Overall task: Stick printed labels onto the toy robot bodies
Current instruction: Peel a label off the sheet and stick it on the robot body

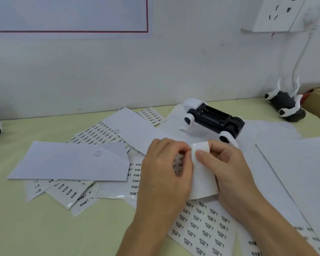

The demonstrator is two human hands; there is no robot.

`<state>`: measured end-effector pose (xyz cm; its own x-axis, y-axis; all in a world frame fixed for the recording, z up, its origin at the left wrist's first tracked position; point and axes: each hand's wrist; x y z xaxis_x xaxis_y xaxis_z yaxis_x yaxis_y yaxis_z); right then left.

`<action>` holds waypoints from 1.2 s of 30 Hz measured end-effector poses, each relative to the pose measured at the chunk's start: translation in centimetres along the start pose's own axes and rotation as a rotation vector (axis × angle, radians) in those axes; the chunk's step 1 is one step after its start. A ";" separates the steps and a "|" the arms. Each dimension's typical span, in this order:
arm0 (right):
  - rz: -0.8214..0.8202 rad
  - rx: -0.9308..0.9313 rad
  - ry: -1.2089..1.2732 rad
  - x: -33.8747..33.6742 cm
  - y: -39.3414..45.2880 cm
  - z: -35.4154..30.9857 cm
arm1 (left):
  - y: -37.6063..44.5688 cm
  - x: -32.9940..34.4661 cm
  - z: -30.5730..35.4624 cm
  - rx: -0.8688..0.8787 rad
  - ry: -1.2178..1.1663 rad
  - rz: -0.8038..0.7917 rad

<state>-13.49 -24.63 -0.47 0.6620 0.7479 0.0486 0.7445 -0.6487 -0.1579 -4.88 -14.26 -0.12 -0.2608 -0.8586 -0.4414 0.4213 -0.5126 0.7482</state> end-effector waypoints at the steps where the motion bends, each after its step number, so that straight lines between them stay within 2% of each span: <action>1: -0.001 -0.012 -0.009 0.1 0.0 -0.1 | 0.0 0.0 0.0 -0.012 -0.013 0.003; 12: 0.003 -0.030 -0.074 0.4 -0.2 -0.2 | 0.4 -0.2 0.1 -0.341 -0.291 0.015; 18: 0.008 -0.009 -0.055 0.6 -0.2 -0.3 | 0.6 -0.3 0.1 -0.421 -0.368 0.011; 28: 0.023 -0.003 -0.108 0.4 -0.3 -0.5 | 0.4 -0.1 -0.1 -0.441 -0.356 -0.028; 36: 0.042 -0.018 -0.124 0.6 -0.4 -0.6 | 0.3 0.4 0.0 -0.314 -0.234 -0.017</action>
<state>-13.35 -23.99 0.17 0.6777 0.7310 -0.0798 0.7185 -0.6813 -0.1396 -4.85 -14.72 -0.08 -0.4459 -0.8433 -0.3000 0.6514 -0.5356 0.5374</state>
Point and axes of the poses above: each hand's wrist, its own y-axis towards the middle knuckle, its own x-axis out of the palm, z = x × y, and after that the axes turned 14 degrees about x, right-handed
